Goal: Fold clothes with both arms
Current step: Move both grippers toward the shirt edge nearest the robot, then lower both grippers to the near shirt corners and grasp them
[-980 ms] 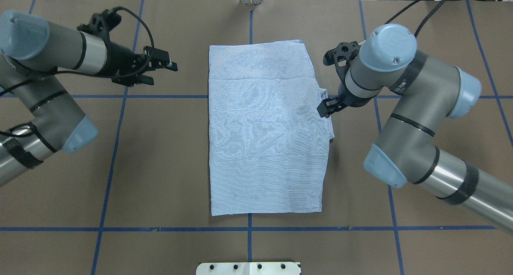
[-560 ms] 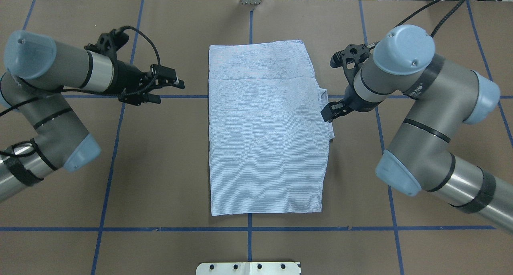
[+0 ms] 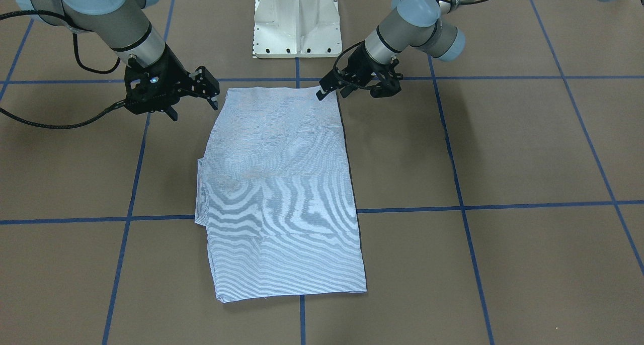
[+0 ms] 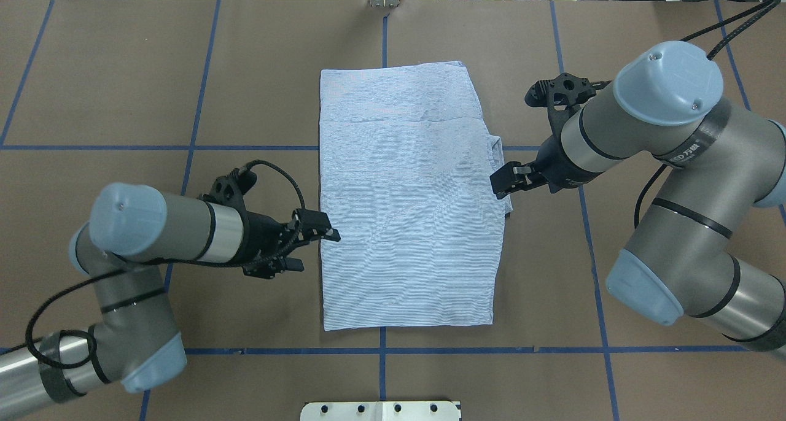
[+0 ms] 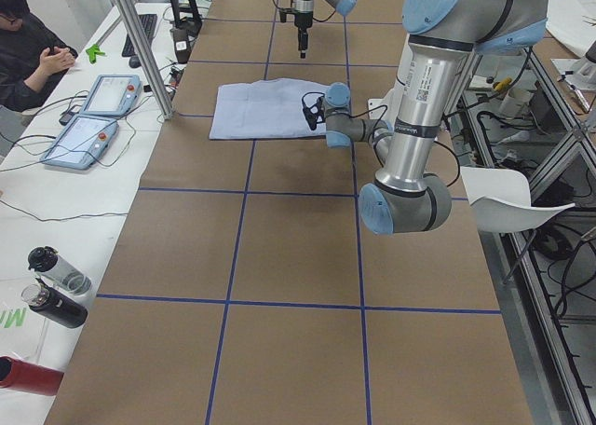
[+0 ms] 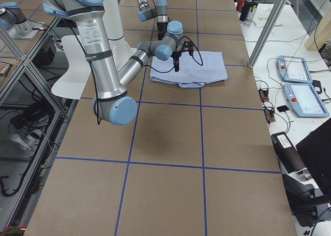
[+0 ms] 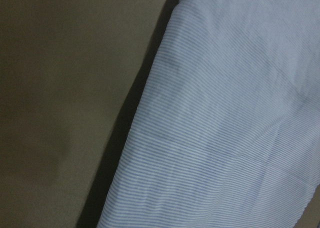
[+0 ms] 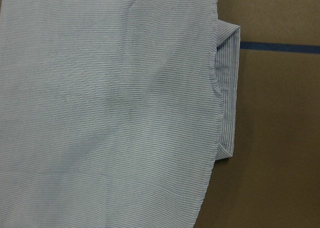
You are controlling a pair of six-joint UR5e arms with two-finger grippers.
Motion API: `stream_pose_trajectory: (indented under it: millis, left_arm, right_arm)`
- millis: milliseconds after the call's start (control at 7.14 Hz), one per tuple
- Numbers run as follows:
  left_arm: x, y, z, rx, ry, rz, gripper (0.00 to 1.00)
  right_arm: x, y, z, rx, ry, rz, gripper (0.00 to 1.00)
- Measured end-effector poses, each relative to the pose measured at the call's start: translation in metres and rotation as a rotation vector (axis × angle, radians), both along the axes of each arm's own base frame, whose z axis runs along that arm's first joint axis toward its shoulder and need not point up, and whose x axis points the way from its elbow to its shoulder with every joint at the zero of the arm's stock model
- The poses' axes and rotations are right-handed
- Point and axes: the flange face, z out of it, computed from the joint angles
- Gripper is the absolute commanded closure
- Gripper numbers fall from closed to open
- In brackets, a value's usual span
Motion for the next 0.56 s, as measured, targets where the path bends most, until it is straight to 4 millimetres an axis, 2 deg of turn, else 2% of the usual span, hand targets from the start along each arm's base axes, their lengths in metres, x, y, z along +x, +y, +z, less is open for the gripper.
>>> stream_pose_trajectory:
  millis: [420, 560]
  left_arm:
    - [0.022, 0.034, 0.003, -0.014, -0.047, 0.052, 0.06]
    - [0.027, 0.04, 0.004, -0.017, -0.061, 0.062, 0.11]
  right_arm:
    - [-0.004, 0.008, 0.002, -0.022, -0.027, 0.007, 0.0]
    - [-0.004, 0.009, 0.002, -0.024, -0.028, 0.008, 0.0]
